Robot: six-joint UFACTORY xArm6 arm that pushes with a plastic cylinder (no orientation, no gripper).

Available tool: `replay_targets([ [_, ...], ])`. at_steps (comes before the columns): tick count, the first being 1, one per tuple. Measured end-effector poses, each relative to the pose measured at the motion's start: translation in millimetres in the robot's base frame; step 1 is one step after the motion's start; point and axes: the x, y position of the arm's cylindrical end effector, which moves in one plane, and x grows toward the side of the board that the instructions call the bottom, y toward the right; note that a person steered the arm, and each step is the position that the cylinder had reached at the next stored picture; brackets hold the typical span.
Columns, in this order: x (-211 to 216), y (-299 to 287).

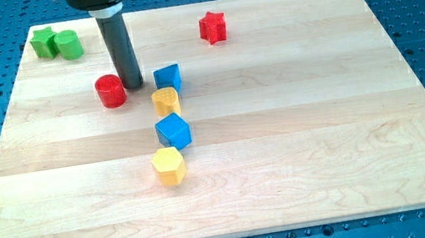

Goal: Push the red circle towards the bottom left corner of the board

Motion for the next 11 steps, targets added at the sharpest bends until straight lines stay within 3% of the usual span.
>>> replay_targets([
  [3, -1, -5],
  [5, 70, -67],
  [6, 46, -28],
  [7, 107, -89],
  [8, 166, -103],
  [9, 126, -93],
  [10, 134, -143],
  [11, 159, -153],
])
